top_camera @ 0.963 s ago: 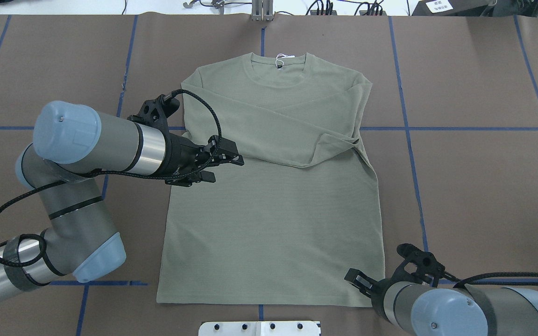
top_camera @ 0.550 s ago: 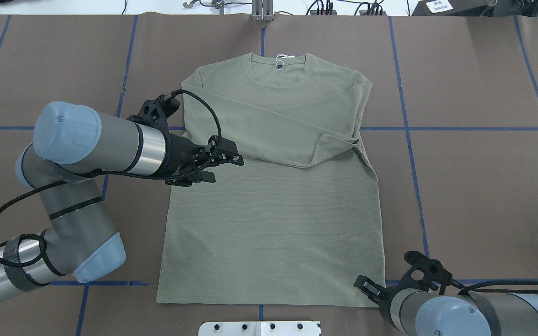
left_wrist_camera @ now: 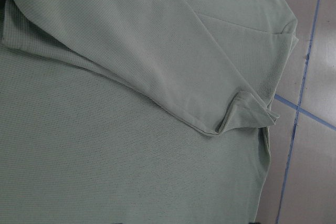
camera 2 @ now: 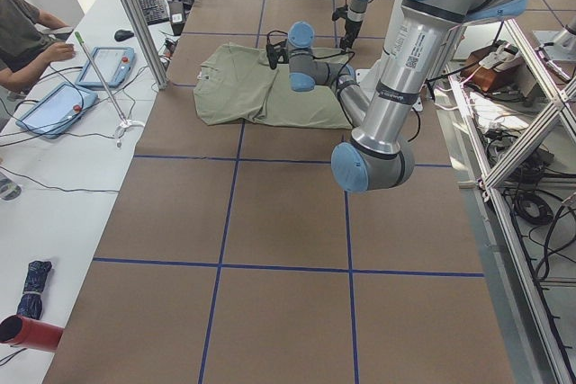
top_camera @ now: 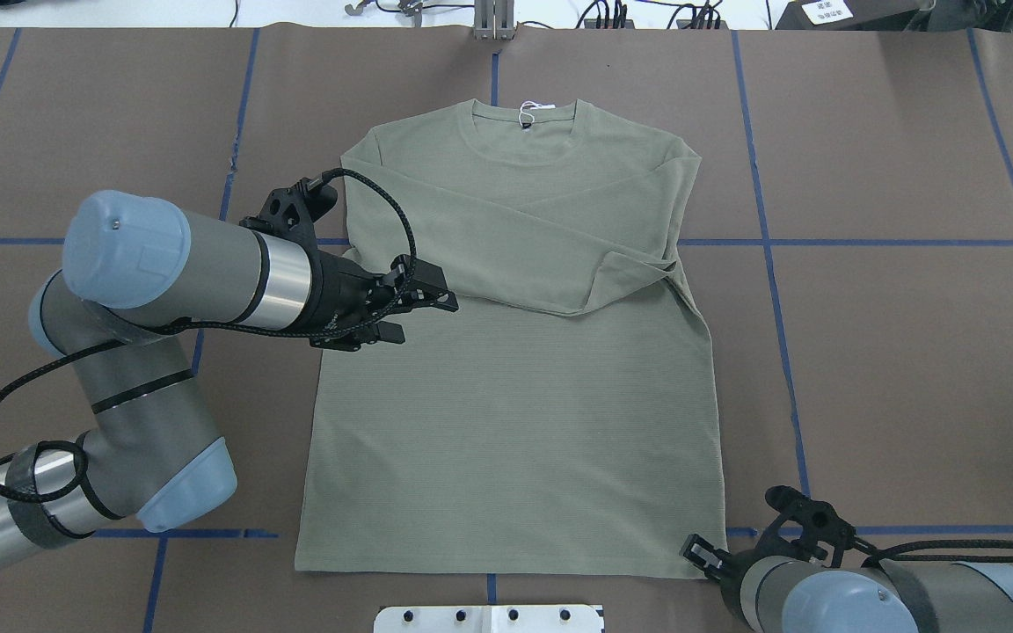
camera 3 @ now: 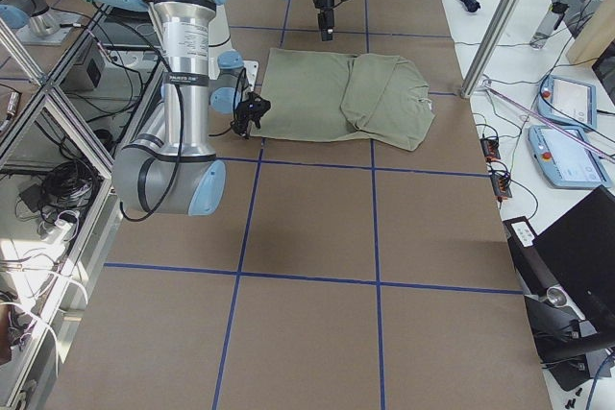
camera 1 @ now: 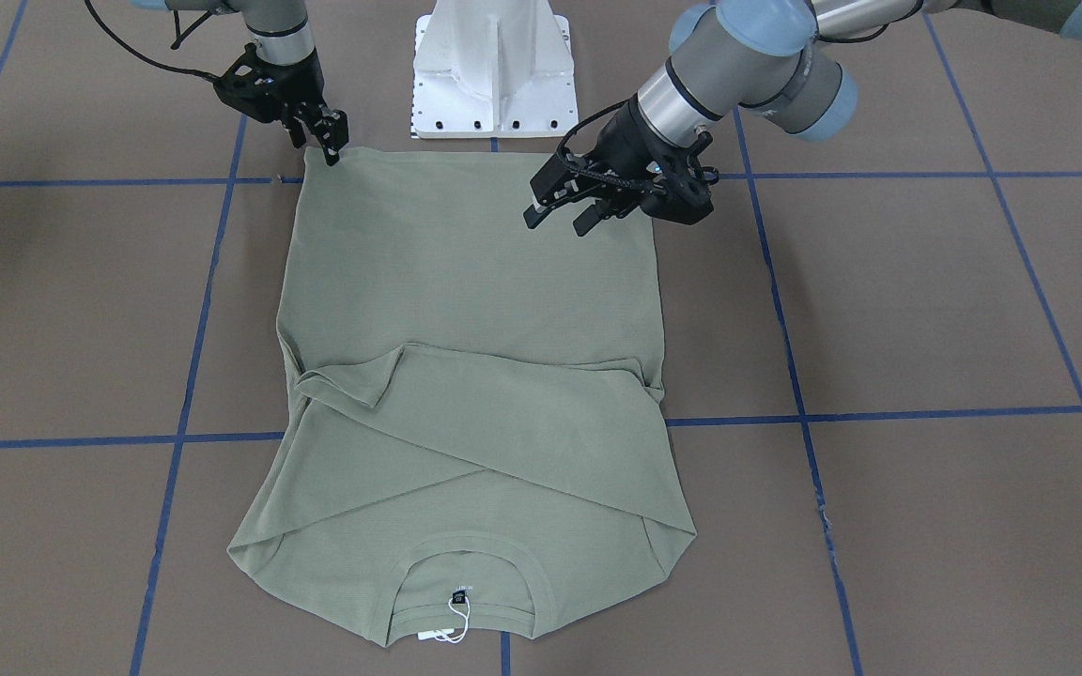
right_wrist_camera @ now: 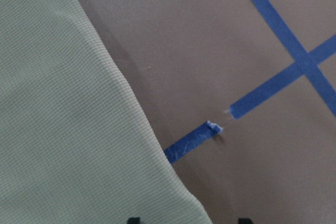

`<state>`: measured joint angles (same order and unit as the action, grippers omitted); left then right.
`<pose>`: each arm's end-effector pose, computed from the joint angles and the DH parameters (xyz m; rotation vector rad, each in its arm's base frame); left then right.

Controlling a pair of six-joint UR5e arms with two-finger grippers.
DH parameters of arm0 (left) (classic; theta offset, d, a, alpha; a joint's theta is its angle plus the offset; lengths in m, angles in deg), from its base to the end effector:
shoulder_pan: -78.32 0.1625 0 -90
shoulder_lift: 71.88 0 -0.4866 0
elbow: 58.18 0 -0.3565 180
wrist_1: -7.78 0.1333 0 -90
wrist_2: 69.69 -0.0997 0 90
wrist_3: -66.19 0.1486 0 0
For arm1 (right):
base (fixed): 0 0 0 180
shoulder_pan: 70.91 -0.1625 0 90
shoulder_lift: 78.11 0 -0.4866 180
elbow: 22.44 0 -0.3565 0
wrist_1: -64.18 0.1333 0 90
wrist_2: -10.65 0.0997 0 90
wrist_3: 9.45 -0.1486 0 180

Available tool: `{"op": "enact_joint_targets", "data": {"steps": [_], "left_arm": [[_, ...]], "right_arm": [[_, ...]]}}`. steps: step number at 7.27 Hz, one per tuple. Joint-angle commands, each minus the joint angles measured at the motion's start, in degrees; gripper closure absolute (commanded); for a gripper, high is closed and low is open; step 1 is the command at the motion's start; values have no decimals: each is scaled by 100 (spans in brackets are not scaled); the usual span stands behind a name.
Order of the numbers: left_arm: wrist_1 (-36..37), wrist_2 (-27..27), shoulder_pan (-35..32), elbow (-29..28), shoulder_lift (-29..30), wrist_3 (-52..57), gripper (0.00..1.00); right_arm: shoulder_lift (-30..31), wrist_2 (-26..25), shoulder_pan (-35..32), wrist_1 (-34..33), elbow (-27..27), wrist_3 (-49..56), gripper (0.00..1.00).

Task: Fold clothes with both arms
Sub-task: 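Release the sleeve and move both grippers to the hem corners nearest the robot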

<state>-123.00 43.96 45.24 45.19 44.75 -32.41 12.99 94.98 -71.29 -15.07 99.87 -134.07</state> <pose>0.4973 -0.4119 0.2917 -0.0396 1.4301 -0.3091 -0.4676 -0.1511 0.5076 -0.1272 -0.7395 0.6187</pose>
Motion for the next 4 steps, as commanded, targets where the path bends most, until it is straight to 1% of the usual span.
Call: {"op": "enact_joint_targets", "data": {"steps": [1, 3, 4], "left_arm": [[0, 0, -5, 7, 0, 7, 16], [52, 26, 21, 16, -78, -45, 16], [322, 9, 108, 129, -305, -63, 16]], "right_arm": [[118, 22, -6, 6, 29, 8, 100], [136, 48, -6, 6, 99, 17, 100], [136, 66, -6, -3, 274, 26, 100]]}}
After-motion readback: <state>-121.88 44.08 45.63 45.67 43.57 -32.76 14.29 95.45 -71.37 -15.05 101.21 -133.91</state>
